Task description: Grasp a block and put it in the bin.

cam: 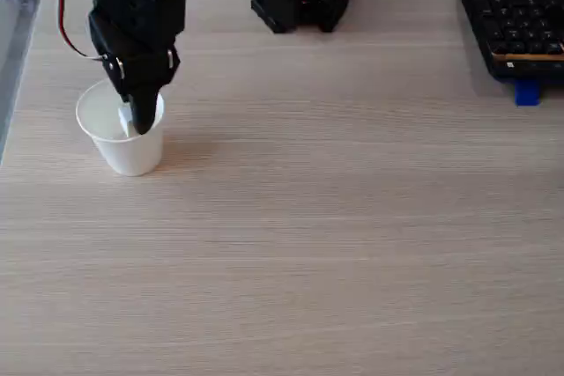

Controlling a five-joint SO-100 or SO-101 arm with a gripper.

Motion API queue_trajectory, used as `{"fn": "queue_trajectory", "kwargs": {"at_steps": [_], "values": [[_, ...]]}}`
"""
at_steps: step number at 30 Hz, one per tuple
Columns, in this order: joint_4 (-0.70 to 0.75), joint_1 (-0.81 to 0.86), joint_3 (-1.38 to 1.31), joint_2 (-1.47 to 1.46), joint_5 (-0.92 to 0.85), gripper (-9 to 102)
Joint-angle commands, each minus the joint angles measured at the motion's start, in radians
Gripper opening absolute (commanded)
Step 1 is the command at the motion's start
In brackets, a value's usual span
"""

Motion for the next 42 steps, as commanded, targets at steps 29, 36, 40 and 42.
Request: {"fn": "queue_trajectory", "kwargs": {"at_steps": [29,36,40,42], "values": [[0.009,0.140,-0.089,-0.048,-0.043,0],[0.075,0.126,-0.183,-0.097,-0.032,16],[0.187,0.124,-0.360,-0.198,-0.025,21],[0.244,0.127,-0.466,-0.256,-0.021,21]]}}
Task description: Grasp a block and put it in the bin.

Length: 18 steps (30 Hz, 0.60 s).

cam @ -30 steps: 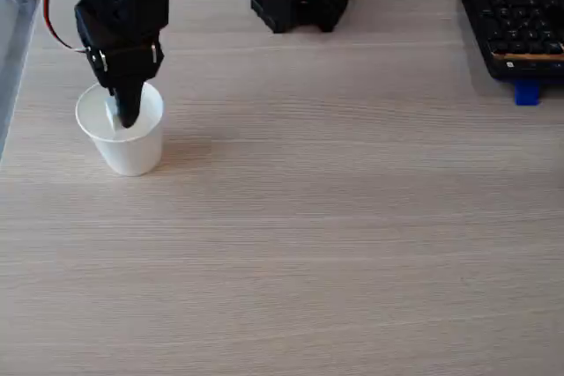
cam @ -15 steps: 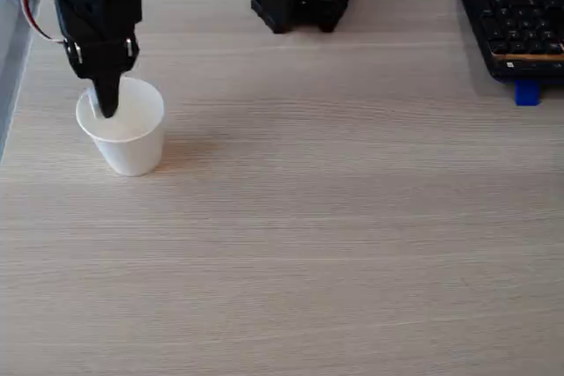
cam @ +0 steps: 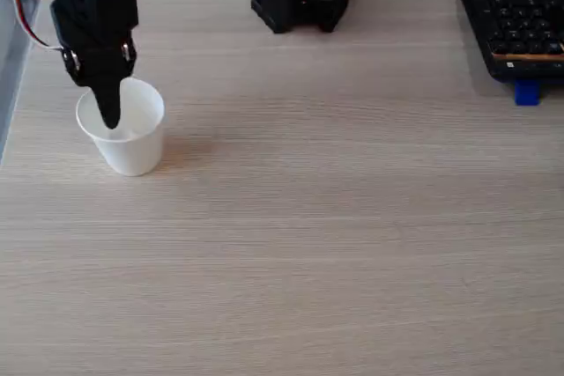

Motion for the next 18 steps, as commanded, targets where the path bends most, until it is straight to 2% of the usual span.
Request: {"fn": "queue_trajectory", "kwargs": {"at_steps": [1,10,18], "values": [[0.092,0.005,-0.209,-0.071,0.008,21],[0.094,0.015,-0.252,-0.074,0.015,21],[0.094,-0.015,-0.190,0.043,0.008,20]]}}
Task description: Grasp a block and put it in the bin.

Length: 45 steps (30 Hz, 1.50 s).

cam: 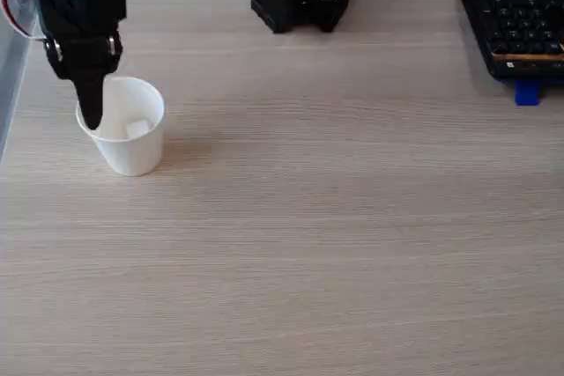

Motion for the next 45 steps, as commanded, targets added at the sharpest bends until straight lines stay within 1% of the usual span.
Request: {"fn": "queue_trajectory", "kwargs": {"at_steps": [1,6,21,27,29,30,31,37,42,45], "values": [[0.018,-0.029,0.035,0.121,-0.003,20],[0.018,-0.087,0.170,0.244,0.002,19],[0.009,-0.362,0.672,0.650,0.014,16],[-0.028,-0.457,0.882,0.790,0.029,10],[-0.031,-0.486,0.937,0.822,0.034,4],[-0.038,-0.499,0.965,0.836,0.044,1],[-0.049,-0.512,0.991,0.853,0.052,0],[-0.124,-0.611,1.147,0.960,0.094,0],[-0.207,-0.750,1.316,1.101,0.121,0],[-0.230,-0.818,1.374,1.144,0.160,0]]}}
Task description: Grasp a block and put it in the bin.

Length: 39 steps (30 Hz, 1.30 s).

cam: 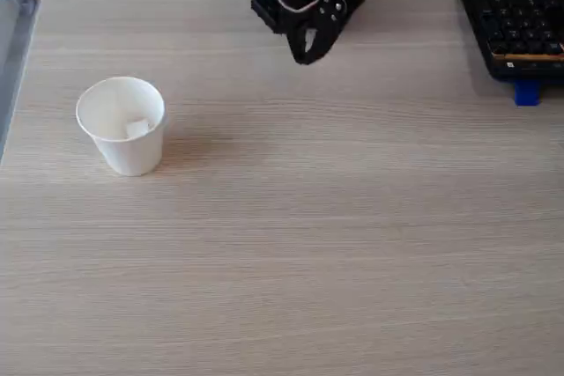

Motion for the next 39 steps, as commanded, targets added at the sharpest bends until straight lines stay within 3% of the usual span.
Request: {"fn": "queue_trajectory", "kwargs": {"at_steps": [1,22,28,39], "values": [[-0.028,-0.058,0.046,0.067,0.035,0],[0.003,-0.061,0.439,0.617,-0.071,0],[-0.061,0.005,0.623,0.861,-0.192,0],[-0.120,0.020,0.839,1.100,-0.242,0]]}}
